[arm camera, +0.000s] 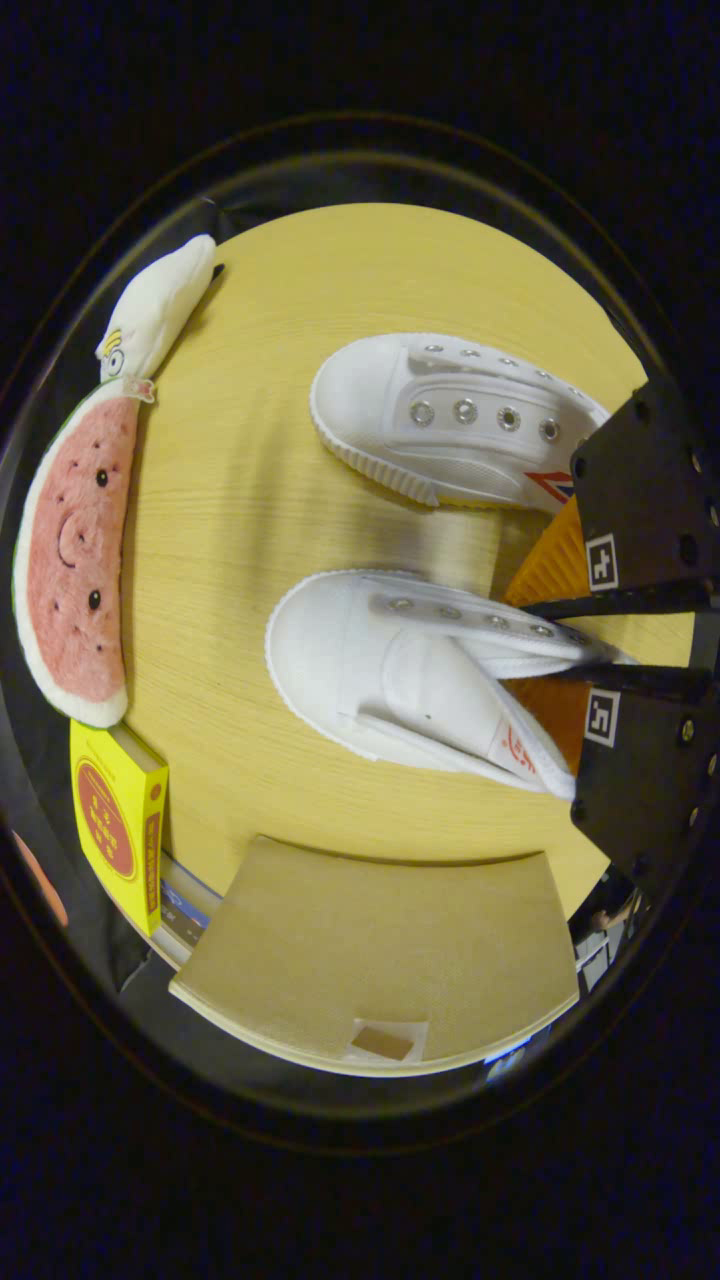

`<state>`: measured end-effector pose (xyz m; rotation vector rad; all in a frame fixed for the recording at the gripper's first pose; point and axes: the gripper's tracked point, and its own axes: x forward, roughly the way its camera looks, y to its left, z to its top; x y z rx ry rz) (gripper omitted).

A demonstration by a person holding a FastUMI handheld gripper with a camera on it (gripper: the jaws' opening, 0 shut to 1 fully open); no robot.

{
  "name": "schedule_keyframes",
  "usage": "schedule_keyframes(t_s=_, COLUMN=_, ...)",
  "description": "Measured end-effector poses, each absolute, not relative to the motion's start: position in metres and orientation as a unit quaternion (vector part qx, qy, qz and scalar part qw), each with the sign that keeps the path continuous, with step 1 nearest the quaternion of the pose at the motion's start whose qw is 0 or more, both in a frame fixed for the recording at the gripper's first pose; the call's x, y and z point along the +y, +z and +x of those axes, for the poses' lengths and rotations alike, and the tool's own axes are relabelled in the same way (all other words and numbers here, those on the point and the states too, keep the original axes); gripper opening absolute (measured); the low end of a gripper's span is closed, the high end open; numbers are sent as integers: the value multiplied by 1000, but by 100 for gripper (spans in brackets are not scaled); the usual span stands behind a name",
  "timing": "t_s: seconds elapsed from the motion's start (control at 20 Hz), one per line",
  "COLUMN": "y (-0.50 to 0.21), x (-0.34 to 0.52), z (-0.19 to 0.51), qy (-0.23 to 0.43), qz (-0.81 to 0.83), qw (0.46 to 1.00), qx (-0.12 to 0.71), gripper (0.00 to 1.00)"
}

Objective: Open the storage box then place both shoes into the box .Put the left shoe in first, then the right shoe, with the right side of both shoes facing outward in a uniform manner.

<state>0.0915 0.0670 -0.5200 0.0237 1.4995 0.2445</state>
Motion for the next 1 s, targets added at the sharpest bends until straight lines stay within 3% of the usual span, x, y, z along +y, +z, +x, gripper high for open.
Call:
schedule_keyframes(t_s=0.05, y=-517, x=66, z=93, qy=107, qz=24, qw=721, qx=684, gripper=8)
schedule_keyframes(t_s=0.1, y=-514, x=65, z=95, qy=95, qz=44, qw=721, qx=685, gripper=8)
schedule_keyframes(t_s=0.15, y=-518, x=65, z=92, qy=90, qz=57, qw=713, qx=693, gripper=1)
schedule_keyframes(t_s=0.4, y=-488, x=60, z=75, qy=101, qz=91, qw=701, qx=700, gripper=1)
schedule_keyframes(t_s=1.0, y=-322, x=107, z=69, qy=158, qz=87, qw=746, qx=640, gripper=1)
